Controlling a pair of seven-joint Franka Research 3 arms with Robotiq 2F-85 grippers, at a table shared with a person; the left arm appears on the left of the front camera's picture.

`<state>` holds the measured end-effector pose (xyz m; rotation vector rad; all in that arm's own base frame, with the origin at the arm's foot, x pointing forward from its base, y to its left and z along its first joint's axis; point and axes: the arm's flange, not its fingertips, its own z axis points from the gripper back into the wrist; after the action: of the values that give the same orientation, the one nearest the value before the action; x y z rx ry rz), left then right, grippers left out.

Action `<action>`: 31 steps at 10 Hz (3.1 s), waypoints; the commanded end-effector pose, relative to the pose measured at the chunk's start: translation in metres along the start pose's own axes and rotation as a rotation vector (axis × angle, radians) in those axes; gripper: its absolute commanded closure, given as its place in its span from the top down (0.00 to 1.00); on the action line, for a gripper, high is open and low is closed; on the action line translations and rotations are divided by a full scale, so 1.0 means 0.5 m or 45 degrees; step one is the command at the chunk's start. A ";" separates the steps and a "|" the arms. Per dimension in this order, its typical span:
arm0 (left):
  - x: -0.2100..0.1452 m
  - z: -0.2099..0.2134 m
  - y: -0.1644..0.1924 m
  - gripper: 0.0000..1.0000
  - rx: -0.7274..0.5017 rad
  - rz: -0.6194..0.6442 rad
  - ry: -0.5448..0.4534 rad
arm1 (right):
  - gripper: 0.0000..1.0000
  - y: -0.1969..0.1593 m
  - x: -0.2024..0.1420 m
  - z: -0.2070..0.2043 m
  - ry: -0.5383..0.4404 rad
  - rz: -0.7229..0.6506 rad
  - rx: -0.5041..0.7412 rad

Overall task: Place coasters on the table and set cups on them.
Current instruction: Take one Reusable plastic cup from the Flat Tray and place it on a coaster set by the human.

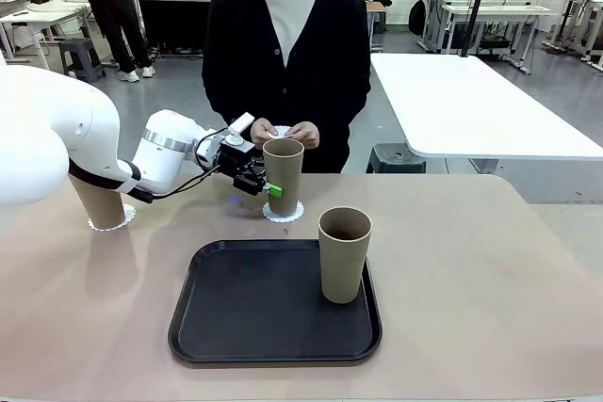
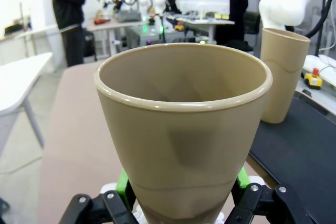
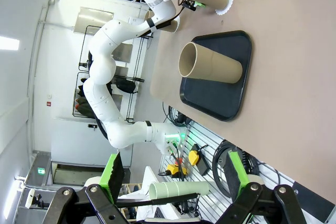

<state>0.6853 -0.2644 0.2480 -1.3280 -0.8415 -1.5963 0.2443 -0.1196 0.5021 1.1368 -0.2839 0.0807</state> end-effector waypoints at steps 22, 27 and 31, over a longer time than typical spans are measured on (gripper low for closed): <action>0.039 0.013 -0.011 1.00 -0.115 -0.086 0.186 | 1.00 0.000 0.002 -0.001 -0.001 0.007 0.019; 0.066 0.015 -0.023 1.00 -0.093 -0.156 0.330 | 1.00 0.000 0.002 -0.001 -0.001 0.007 0.019; 0.068 0.016 -0.006 1.00 -0.056 -0.206 0.463 | 1.00 0.000 0.002 -0.001 -0.001 0.007 0.019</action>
<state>0.6925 -0.2659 0.2807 -1.0461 -0.7023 -1.8906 0.2443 -0.1196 0.5021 1.1368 -0.2839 0.0807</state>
